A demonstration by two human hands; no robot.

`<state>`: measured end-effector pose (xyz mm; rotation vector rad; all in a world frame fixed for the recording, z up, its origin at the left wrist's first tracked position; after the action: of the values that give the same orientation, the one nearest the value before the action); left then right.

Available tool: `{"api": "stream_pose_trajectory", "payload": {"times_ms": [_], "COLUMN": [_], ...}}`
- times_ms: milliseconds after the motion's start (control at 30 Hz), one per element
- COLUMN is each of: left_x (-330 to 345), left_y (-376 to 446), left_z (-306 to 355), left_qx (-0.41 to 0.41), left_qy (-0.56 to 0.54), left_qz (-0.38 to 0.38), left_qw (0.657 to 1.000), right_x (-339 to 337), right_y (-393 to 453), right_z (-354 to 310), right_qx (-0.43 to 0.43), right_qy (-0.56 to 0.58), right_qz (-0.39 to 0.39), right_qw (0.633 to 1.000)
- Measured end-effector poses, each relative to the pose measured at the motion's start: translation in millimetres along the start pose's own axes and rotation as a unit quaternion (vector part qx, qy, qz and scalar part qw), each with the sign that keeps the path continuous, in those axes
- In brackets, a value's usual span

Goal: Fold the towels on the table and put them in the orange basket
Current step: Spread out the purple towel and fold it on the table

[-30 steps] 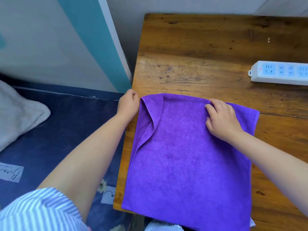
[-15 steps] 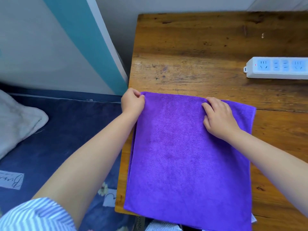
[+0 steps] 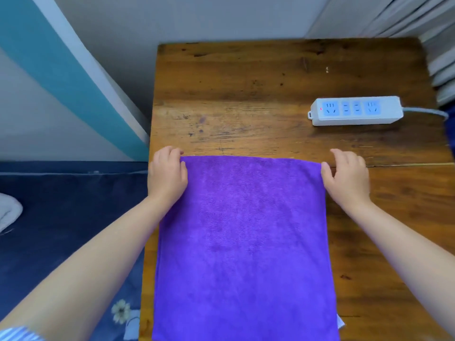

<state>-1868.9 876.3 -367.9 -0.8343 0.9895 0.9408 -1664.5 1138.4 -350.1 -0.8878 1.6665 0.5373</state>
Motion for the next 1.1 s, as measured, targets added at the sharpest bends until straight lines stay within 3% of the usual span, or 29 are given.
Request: {"api": "stream_pose_trajectory", "payload": {"times_ms": [67,133,267,367,467,567,700,933,1000,1100], "left_x": [8.7,14.7,17.7,16.2,12.7,7.0,-0.6,-8.6,-14.8,-30.8], "left_y": [-2.1,-1.7,2.4,5.4,8.3,11.6,17.5,26.9,27.9,35.3], "left_z": [12.0,18.1,19.0,16.0,12.0,7.6,6.4,13.8,17.3,24.4], "left_qx": [0.037,0.042,0.044,0.055,0.057,0.029,0.001,-0.019,-0.04,-0.067], "left_qy": [0.052,0.106,0.149,0.159,0.182,0.213,0.243,0.26,0.258,0.234], "left_qz": [-0.033,-0.063,-0.083,-0.091,-0.09,-0.083,-0.088,-0.116,-0.102,-0.051], "left_qw": [0.997,0.991,0.984,0.982,0.977,0.973,0.966,0.959,0.96,0.969], "right_x": [-0.7,5.7,10.3,9.3,10.6,9.8,10.9,-7.8,-17.1,-30.8], "right_y": [1.7,5.8,13.5,19.7,24.9,25.3,24.3,54.7,60.1,71.0], "right_z": [9.7,12.5,9.2,10.8,7.8,6.4,2.8,-12.0,-16.4,-21.2], "right_qx": [0.114,0.154,0.165,0.166,0.064,0.02,-0.095,-0.122,-0.119,-0.092], "right_qy": [0.078,0.17,0.268,0.209,0.079,-0.001,-0.051,-0.138,-0.156,-0.149], "right_qz": [-0.041,-0.078,-0.009,0.025,-0.023,-0.03,-0.092,-0.229,-0.216,-0.135], "right_qw": [0.99,0.97,0.949,0.963,0.994,0.999,0.99,0.956,0.956,0.975]}}
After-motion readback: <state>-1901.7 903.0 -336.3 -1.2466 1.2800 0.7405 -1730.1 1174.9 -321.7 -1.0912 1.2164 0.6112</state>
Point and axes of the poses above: each hand's wrist, its own y-axis towards the middle knuckle, its own x-axis out of the palm, z = x × y, the point moved 2 cm from there along y, towards the middle knuckle, and after that the axes turned 10 degrees about -x, right-handed, at the moved point
